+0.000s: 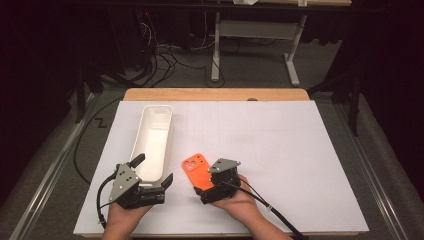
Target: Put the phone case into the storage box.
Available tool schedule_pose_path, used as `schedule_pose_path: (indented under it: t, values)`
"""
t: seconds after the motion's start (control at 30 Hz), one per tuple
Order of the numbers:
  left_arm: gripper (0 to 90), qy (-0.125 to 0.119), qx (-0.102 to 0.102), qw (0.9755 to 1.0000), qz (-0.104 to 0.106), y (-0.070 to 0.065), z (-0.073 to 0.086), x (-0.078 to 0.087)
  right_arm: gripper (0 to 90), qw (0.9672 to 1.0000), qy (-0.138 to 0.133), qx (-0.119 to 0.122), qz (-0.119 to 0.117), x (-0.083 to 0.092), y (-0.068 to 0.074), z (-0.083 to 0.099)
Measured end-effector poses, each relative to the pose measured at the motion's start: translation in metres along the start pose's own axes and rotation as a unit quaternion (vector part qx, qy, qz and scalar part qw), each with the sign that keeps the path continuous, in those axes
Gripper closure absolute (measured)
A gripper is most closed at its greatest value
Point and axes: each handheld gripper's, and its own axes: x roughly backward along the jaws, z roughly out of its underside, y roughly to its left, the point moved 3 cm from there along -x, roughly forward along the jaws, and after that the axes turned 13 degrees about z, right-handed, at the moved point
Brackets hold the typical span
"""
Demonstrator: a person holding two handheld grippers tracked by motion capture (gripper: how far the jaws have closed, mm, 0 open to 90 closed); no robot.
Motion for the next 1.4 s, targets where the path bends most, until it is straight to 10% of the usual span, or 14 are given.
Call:
schedule_pose_path:
  t: [0.3, 0.63, 0.97, 1.4]
  values:
    - [0.1, 0.0, 0.001, 1.0, 0.0, 0.0, 0.0, 0.0, 6.2, 0.9998, -0.014, 0.005, -0.011, 0.005, 0.005, -0.004]
    - [0.1, 0.0, 0.0, 1.0, 0.0, 0.0, 0.0, 0.0, 89.1, 0.9947, -0.033, 0.019, -0.095, 0.014, 0.024, -0.007]
    - [0.1, -0.001, 0.001, 1.0, 0.0, 0.0, 0.0, 0.001, 90.0, 0.9972, 0.011, 0.039, -0.062, 0.005, 0.031, -0.001]
    - [0.1, 0.001, -0.001, 1.0, 0.001, -0.001, 0.0, 0.001, 90.0, 0.9993, 0.02, 0.022, -0.024, 0.018, -0.011, 0.017]
